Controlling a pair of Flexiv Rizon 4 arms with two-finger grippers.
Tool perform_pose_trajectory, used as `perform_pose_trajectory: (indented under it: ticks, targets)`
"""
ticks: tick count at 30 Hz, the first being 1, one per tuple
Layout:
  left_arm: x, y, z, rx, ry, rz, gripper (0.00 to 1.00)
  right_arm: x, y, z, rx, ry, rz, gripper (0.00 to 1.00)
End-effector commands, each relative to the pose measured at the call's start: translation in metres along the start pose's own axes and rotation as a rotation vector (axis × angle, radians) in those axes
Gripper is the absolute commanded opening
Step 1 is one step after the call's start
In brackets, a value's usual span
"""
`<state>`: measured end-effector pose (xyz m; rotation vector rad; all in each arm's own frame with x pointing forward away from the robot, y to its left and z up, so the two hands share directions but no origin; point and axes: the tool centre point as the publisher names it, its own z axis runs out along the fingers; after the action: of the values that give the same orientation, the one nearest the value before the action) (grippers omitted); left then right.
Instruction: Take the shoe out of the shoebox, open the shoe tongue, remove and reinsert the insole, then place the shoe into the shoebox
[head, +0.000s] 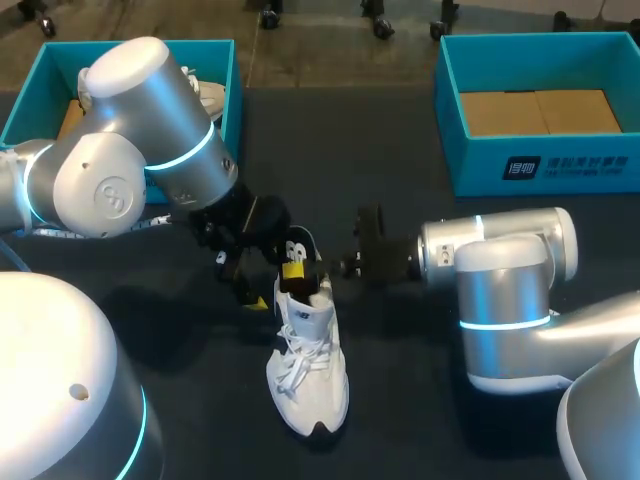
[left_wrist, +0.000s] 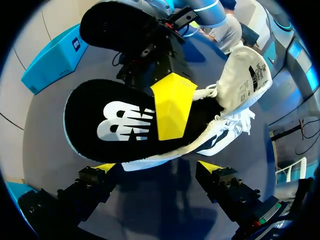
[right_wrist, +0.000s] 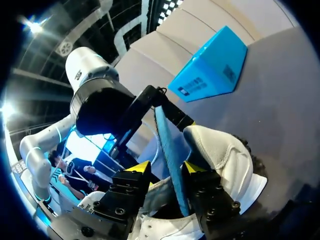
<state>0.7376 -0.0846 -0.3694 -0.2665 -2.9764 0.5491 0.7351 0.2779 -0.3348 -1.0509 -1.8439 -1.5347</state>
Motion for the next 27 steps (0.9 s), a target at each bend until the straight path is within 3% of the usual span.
perform_pose_trajectory:
  ticks: [1, 2, 3, 9, 21, 25, 26, 27]
  targets:
    - [0.001, 0.0, 0.001, 0.001, -0.002, 0.001, 1.0, -0.002, 0.007, 0.0, 0.012, -0.006, 0.004, 0.2]
    - [0.001, 0.0, 0.001, 0.001, -0.002, 0.001, 1.0, -0.002, 0.007, 0.0, 0.011, -0.007, 0.004, 0.06]
    - [0.001, 0.0, 0.001, 0.001, -0.002, 0.001, 1.0, -0.002, 0.008, 0.0, 0.01, -0.011, 0.011, 0.0]
    - [0.001, 0.0, 0.001, 0.001, -0.002, 0.001, 1.0, -0.005, 0.005, 0.001, 0.013, -0.036, 0.057, 0.0]
    - [0.001, 0.0, 0.001, 0.001, -0.002, 0.001, 1.0, -0.009, -0.033, 0.005, 0.035, -0.076, 0.191, 0.0]
    - [0.001, 0.0, 0.001, 0.001, -0.002, 0.001, 1.0, -0.005, -0.035, 0.006, 0.034, -0.082, 0.188, 0.0]
    - [0.001, 0.0, 0.001, 0.001, -0.002, 0.001, 1.0, -0.003, -0.033, 0.006, 0.033, -0.081, 0.175, 0.04]
    - [0.001, 0.0, 0.001, 0.001, -0.002, 0.001, 1.0, -0.001, -0.031, 0.006, 0.032, -0.083, 0.165, 0.2]
